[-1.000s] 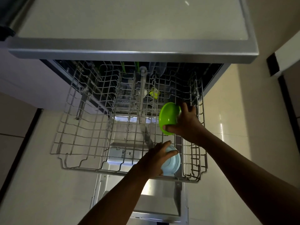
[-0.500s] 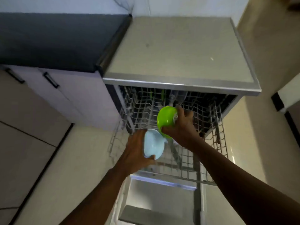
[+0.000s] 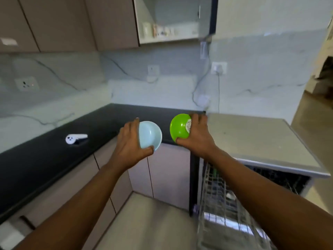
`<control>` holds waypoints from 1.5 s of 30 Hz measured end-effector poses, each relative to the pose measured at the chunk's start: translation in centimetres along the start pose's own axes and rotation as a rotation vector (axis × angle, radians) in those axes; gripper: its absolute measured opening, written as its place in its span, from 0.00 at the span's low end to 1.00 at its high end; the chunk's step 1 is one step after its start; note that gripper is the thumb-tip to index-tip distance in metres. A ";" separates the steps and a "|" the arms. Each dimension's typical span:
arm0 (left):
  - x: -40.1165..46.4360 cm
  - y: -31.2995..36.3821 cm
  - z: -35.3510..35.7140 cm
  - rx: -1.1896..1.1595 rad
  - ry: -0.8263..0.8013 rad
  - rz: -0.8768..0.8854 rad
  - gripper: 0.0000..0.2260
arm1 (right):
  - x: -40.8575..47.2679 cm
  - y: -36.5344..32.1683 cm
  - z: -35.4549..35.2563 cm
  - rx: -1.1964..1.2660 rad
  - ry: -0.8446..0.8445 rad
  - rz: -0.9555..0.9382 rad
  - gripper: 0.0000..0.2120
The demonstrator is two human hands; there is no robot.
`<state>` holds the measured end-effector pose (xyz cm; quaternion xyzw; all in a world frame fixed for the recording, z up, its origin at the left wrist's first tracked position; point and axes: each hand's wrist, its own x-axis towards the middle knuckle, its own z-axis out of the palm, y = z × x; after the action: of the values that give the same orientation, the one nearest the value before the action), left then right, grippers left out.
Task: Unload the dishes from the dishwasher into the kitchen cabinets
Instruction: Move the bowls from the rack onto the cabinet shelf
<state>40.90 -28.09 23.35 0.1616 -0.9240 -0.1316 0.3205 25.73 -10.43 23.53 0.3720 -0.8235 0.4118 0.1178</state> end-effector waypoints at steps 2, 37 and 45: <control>1.6 -0.8 -3.9 0.001 0.078 0.012 0.42 | 2.5 -3.6 -0.5 -0.020 0.024 -0.046 0.46; 47.6 -19.6 -5.0 -0.388 0.308 0.396 0.40 | 43.7 -7.9 6.8 -0.131 0.523 -0.151 0.43; 58.0 -21.5 -2.0 -0.494 0.237 0.500 0.40 | 52.2 -7.2 6.0 -0.336 0.581 -0.089 0.42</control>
<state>3.74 -70.23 49.30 -0.1371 -0.8320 -0.2486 0.4767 -4.79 -44.71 50.07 0.2499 -0.7948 0.3538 0.4251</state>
